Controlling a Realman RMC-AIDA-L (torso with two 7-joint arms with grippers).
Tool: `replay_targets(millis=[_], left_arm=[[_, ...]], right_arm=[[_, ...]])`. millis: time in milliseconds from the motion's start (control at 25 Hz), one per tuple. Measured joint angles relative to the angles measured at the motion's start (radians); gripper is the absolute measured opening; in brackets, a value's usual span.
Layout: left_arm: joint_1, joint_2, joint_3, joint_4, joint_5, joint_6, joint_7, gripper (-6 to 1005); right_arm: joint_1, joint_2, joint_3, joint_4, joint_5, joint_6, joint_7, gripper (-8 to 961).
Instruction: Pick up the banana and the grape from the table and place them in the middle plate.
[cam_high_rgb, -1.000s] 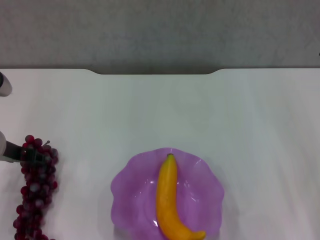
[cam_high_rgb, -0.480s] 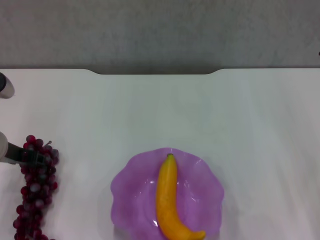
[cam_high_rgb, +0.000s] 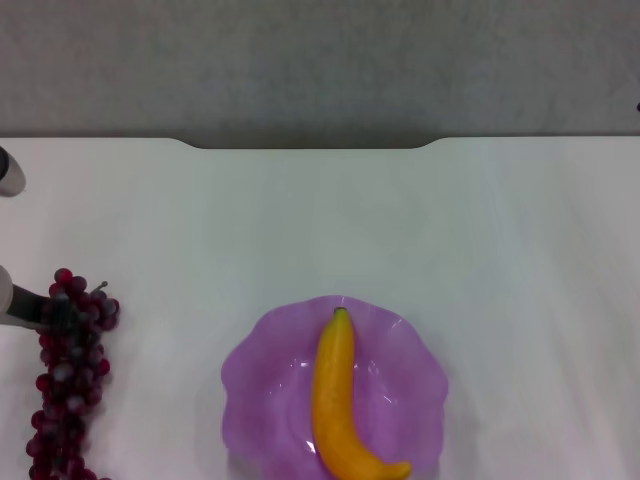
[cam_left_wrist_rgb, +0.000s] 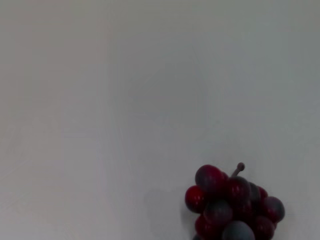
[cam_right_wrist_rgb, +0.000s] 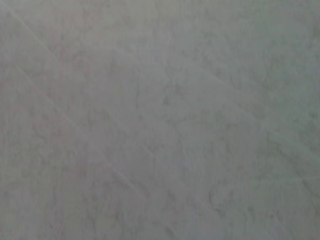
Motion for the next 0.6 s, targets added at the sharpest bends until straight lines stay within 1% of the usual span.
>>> replay_targets(millis=[240,600], left_arm=[[-0.004,-0.003,-0.004,0.031,0.0,0.025,0.033,402],[-0.001,-0.007,-0.003,0.031,0.0,0.044,0.045,342]], right_arm=[[0.0,0.0,0.0,0.0,0.0,0.0,0.0,770],[0.0,0.0,0.0,0.0,0.0,0.001,0.0,770]])
